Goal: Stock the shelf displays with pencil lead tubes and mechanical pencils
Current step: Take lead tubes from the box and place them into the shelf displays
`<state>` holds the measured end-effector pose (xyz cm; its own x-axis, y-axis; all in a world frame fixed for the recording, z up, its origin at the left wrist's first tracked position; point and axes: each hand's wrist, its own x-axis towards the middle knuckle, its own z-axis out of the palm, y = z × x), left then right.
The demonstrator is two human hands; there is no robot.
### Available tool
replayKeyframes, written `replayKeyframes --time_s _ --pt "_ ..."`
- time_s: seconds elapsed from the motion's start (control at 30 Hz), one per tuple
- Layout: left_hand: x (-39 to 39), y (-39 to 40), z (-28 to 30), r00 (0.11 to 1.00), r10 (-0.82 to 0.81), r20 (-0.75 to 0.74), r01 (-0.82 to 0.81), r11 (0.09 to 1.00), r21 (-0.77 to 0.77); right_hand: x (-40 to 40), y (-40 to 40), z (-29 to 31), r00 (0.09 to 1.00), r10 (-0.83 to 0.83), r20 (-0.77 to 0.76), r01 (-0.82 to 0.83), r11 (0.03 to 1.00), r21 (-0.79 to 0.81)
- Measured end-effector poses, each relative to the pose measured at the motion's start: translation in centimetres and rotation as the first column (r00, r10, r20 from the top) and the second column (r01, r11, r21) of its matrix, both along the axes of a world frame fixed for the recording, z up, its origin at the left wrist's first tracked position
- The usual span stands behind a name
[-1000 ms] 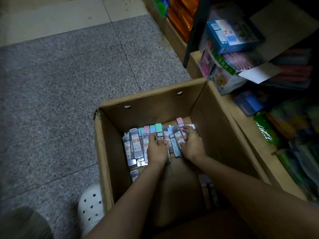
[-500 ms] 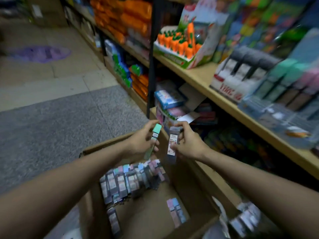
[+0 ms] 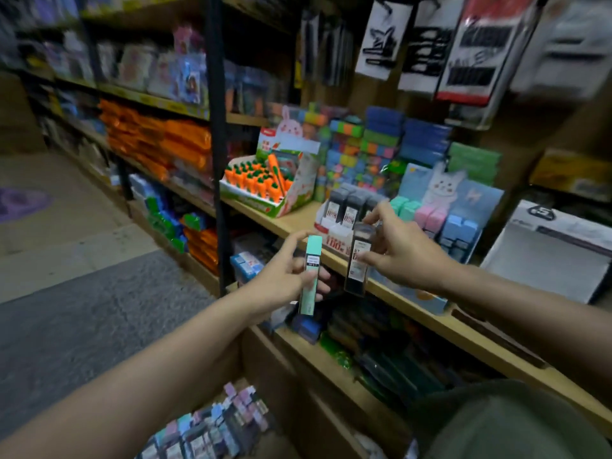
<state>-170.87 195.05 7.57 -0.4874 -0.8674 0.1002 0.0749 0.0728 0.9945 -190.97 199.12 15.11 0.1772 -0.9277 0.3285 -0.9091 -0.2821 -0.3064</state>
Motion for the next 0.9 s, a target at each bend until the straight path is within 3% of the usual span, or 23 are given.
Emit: replayKeyframes --time_s 0.23,0.37,0.67,0.9 --pt "-2.5 -2.6 0.8 0.989 0.021 -0.146 -0.022 1.0 -0.009 -2.9 -3.8 4.3 0.966 -0.187 0.177 0.219 0.958 -0.187" --pt "-3.3 -4.2 0.2 0.966 0.124 -0.226 -0.109 0.991 0.077 -2.6 -7.1 4.2 0.942 -0.216 0.255 0.279 0.928 -0.245" --pt "-3.3 -7.3 -1.0 0.945 0.217 -0.243 -0.167 0.963 0.211 -1.5 -12.9 1.6 0.967 -0.193 0.163 0.229 0.944 -0.239" --pt "-3.8 -7.6 -0.7 0.938 0.227 -0.263 -0.174 0.962 0.212 -1.6 -14.3 -0.3 0.953 -0.289 -0.094 0.252 0.923 -0.293"
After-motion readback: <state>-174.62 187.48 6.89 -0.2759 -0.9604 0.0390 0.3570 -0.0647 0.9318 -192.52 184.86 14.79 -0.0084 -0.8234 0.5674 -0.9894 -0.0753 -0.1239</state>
